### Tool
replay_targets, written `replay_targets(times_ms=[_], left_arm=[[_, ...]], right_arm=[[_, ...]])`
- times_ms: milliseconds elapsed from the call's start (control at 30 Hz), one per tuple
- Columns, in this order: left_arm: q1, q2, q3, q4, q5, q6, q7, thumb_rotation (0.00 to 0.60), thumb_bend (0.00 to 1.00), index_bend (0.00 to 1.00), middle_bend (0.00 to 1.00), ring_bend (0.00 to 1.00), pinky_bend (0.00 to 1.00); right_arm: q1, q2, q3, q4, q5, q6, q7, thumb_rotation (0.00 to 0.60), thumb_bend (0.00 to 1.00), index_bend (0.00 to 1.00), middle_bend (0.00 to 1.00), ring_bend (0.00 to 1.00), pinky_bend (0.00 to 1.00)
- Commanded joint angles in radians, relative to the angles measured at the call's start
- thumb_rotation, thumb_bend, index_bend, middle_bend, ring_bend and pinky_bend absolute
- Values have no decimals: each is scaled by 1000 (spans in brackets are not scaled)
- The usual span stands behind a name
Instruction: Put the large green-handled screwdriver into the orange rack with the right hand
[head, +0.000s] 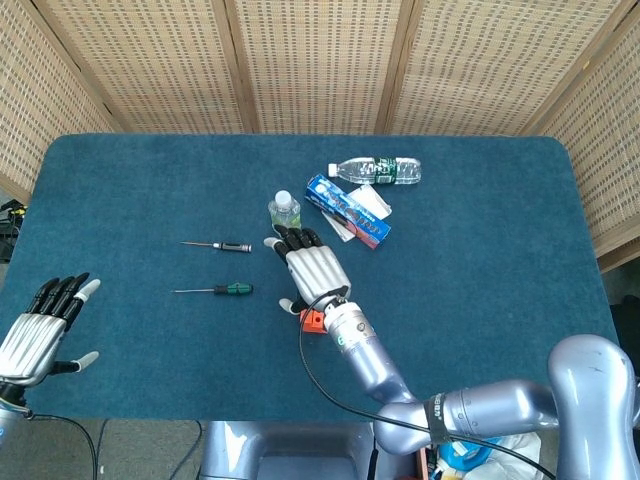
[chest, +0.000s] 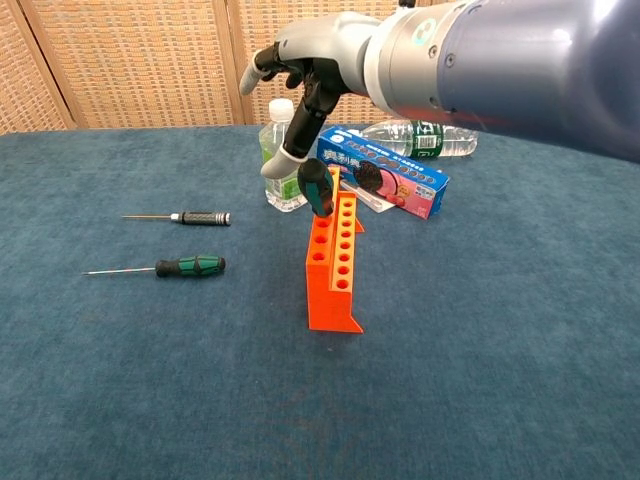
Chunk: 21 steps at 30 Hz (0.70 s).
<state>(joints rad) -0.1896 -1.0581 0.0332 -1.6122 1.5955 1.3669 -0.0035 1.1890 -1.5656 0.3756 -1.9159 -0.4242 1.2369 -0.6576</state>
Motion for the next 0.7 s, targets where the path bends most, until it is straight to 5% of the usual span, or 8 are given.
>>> replay_targets(times_ms=[33, 700], left_arm=[[1, -1, 2, -3, 7, 5, 5, 600, 0, 0, 0, 0, 0], [2, -3, 4, -5, 6, 5, 17, 600, 0, 0, 0, 0, 0]], right_arm=[[-6, -12, -12, -14, -6, 9, 0, 600, 196, 116, 0, 0, 0], [-84, -5, -52, 96, -72, -106, 126, 600, 196, 115, 0, 0, 0]])
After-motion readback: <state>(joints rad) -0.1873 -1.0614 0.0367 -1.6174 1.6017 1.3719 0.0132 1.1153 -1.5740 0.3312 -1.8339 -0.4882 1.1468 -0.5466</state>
